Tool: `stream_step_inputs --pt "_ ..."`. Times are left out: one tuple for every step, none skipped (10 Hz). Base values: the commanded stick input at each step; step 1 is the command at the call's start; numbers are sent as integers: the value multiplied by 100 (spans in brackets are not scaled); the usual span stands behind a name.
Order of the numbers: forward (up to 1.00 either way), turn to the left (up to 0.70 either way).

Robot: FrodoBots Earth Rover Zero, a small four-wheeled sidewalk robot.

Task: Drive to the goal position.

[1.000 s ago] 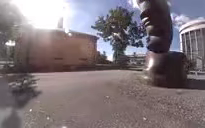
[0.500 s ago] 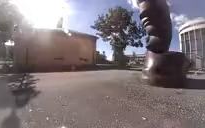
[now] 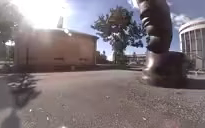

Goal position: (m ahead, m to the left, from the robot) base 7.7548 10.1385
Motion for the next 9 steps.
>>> stream_step_inputs --pt "0 100" --pt "0 100" --pt "0 100" --pt "0 100" --pt "0 100" --pt "0 100" --pt "0 100" --pt "0 100" --pt "0 100"
